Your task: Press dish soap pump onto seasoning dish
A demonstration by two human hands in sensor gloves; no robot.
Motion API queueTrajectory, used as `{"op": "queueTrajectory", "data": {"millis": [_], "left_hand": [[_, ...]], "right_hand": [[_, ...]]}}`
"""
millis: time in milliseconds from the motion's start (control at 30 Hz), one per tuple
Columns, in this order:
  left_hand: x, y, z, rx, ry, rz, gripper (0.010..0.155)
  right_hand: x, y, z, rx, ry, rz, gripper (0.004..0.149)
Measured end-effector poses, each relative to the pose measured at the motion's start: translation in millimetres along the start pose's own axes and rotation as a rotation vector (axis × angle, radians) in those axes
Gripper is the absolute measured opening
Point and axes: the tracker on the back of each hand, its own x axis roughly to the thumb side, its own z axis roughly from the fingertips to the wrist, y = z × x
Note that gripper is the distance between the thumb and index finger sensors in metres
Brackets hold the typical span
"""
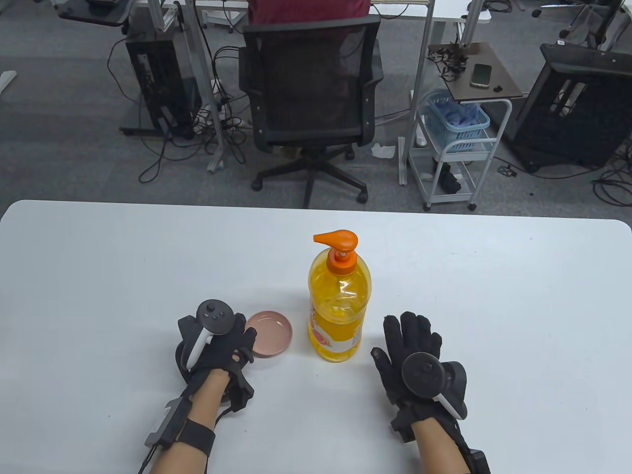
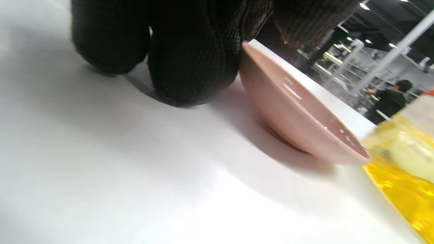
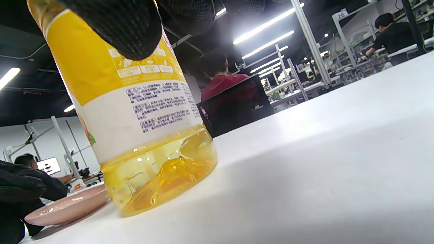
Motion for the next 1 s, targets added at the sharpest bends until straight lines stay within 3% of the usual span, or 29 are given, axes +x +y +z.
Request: {"op": "queueTrajectory", "data": {"millis": [133, 333, 500, 733, 1000], "left_hand": [[8, 13, 18, 0.013, -0.064, -0.106, 0.064], [33, 47, 60, 0.141, -0.282, -0.287, 0.066], [36, 52, 87, 0.291, -0.377, -0.353, 0.069], [3, 24, 80, 0.263, -0.379, -0.433, 0.087], [-13, 19, 74, 0.221, -0.356, -0.447, 0.093]], "right_hand": [[11, -15, -1, -0.047, -0.039, 0.068, 0.07], [28, -37, 0, -0.104, -0.086, 0.103, 0.07], [37, -39, 8, -0.11, -0.141, 0.184, 0.07], [13, -20, 12, -0.038, -0.099, 0.221, 0.075], [10, -13, 13, 0.004, -0.091, 0.237, 0.078]]}}
